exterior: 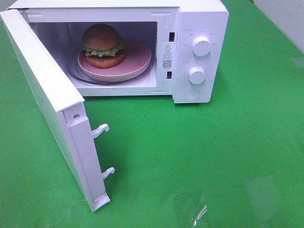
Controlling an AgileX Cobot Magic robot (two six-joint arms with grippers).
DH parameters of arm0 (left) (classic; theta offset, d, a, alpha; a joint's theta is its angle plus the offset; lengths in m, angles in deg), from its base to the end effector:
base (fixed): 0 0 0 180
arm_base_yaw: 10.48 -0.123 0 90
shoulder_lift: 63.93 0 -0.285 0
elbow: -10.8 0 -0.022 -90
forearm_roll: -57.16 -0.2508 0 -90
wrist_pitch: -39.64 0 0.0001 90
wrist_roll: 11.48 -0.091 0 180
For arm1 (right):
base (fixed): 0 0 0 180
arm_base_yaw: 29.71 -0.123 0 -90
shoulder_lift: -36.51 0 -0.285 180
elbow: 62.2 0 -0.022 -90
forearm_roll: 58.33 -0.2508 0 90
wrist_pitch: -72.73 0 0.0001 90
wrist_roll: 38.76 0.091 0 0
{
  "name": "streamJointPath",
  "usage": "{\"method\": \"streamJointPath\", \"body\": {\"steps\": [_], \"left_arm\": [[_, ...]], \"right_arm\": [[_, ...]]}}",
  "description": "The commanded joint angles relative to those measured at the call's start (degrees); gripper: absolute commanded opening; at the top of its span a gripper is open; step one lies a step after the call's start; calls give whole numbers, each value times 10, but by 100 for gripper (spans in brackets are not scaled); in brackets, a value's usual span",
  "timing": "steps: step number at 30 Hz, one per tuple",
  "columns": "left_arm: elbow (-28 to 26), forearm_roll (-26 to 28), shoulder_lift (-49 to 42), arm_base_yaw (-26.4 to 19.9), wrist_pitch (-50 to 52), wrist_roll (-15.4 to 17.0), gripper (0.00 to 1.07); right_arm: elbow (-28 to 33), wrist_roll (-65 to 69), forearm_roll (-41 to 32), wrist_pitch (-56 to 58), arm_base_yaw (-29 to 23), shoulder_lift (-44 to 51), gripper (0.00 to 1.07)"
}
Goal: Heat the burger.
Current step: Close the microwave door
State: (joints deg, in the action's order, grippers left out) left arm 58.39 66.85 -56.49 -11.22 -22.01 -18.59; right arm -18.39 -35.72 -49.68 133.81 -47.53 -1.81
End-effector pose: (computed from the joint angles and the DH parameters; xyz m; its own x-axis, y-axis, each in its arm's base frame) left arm -0.0089 -0.0136 0.2817 -0.4380 0.0370 -0.8982 0.1390 0.9899 -0.0270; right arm 0.0761 0.0119 0.2838 -0.7548 -0.2639 -0.6005 -0.2433 0.9628 -0.1173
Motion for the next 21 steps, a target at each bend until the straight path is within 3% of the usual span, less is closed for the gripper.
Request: {"method": "streamJointPath", "body": {"steps": [1, 9, 21], "left_arm": [[0, 3, -1, -1, 1, 1, 89], [0, 3, -1, -1, 1, 1, 89], [0, 3, -1, -1, 1, 1, 89]], "right_arm": [[8, 5, -3, -4, 18, 22, 81], [37, -2, -18, -40, 116, 174, 75], [54, -6, -37, -61, 171, 317, 75]]}}
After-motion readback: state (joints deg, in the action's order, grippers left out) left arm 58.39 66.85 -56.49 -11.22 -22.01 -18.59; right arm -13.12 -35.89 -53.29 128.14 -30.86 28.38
